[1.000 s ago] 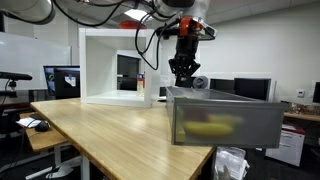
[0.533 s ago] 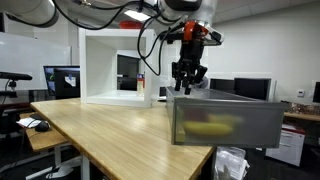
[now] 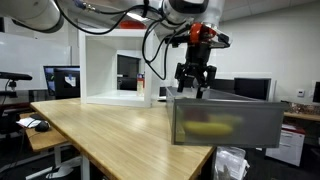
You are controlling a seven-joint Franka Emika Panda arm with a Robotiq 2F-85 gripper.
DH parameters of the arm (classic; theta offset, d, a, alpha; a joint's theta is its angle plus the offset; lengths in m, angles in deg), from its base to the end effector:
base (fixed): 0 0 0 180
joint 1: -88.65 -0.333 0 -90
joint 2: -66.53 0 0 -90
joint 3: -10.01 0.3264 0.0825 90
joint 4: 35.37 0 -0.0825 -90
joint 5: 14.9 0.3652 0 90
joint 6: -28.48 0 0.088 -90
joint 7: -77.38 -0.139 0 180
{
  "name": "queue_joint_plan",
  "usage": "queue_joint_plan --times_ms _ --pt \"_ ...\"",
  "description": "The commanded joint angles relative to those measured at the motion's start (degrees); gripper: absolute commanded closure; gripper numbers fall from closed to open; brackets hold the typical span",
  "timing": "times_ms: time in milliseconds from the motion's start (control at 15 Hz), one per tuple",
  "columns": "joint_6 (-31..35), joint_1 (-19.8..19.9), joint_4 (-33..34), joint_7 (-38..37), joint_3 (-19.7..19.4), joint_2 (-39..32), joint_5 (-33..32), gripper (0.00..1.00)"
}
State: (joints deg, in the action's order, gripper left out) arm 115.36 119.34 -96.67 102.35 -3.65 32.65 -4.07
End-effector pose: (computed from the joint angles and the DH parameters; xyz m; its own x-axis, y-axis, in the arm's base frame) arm 0.5397 -0.4276 0.4638 0.9497 -0.2986 -0.0945 -0.3079 -0.9455 -0.1062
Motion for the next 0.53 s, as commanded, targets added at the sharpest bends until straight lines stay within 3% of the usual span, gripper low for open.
queue_joint_plan --times_ms 0,267,467 --pt "-1.7 -0.2 4.0 2.2 -0.3 -2.7 -2.7 0.0" --pt "-2.1 -0.5 6.2 5.6 0.0 -4.4 -5.2 0.0" --pt "-4.0 1.0 9.8 8.9 2.4 -6.2 -8.4 0.0"
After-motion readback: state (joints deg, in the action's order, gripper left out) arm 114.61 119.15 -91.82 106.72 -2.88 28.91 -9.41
